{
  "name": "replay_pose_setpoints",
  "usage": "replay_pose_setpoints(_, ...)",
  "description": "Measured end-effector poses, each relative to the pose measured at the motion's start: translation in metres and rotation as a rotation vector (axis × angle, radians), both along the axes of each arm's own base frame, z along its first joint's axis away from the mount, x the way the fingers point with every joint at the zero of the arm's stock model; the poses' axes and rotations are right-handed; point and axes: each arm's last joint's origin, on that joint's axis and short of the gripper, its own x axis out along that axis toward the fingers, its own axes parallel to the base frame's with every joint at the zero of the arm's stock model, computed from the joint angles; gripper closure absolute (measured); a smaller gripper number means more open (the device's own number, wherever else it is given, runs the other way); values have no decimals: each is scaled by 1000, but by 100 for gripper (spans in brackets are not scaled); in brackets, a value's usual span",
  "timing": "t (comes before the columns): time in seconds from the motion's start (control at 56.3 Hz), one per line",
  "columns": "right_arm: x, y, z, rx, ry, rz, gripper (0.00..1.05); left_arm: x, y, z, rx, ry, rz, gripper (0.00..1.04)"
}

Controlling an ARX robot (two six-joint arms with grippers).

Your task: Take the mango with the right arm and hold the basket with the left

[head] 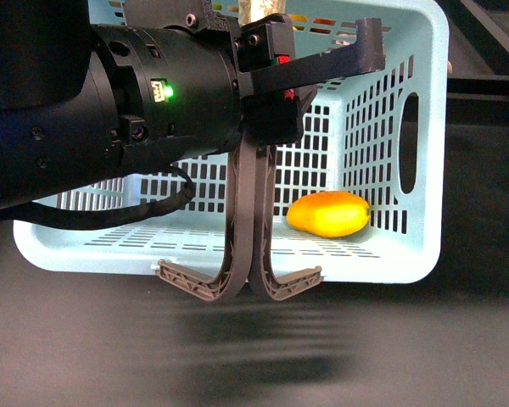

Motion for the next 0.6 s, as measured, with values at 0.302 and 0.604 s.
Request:
replay_pose_setpoints(0.302,-9,-15,-7,-140,-31,0,82,0,0,0,1,-1,1,96)
replay_pose_setpoints(0.604,-15,-30,-6,-151,-38,-13,103,0,0,0,1,-1,0,96)
